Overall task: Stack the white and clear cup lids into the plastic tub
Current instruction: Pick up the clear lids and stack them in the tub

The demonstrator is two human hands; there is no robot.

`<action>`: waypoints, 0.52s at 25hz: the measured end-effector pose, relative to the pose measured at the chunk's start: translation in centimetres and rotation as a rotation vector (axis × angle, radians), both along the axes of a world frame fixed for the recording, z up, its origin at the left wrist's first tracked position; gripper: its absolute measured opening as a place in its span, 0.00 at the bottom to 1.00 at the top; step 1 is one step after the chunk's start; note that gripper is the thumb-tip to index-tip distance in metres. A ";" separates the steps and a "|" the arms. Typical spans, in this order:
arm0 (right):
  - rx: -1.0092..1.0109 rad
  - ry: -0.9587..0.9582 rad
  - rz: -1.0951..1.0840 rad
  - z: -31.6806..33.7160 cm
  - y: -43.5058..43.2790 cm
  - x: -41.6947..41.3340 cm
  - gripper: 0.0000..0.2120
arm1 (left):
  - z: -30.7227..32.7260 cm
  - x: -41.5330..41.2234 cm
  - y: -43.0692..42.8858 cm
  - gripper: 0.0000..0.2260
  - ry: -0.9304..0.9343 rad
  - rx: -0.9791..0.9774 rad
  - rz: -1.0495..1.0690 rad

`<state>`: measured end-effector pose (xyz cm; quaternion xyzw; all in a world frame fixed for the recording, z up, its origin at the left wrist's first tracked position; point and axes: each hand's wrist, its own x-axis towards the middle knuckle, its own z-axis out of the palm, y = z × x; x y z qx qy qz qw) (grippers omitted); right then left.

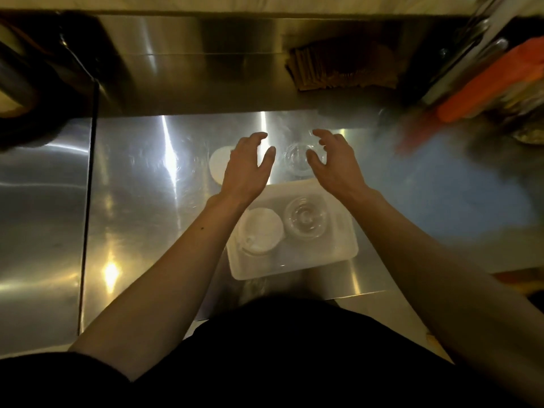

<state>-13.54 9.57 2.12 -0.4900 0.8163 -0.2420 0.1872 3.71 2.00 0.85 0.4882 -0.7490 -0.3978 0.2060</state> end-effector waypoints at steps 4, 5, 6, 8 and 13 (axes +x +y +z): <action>0.004 0.009 0.025 -0.1 0.7 -4.4 0.22 | 0.5 -4.5 1.0 0.20 -0.042 -0.028 -0.025; 0.006 0.003 0.027 -0.1 0.8 -5.4 0.22 | 0.5 -5.4 1.4 0.19 -0.055 -0.030 -0.046; 0.008 -0.001 0.025 0.0 0.8 -6.5 0.22 | 0.4 -6.6 1.7 0.19 -0.072 -0.030 -0.070; 0.007 -0.009 0.016 0.0 0.8 -8.4 0.22 | 0.1 -8.4 1.9 0.19 -0.121 -0.022 -0.100; 0.034 -0.067 0.019 -1.1 1.5 -12.0 0.22 | -1.4 -12.3 2.2 0.20 -0.205 0.059 -0.127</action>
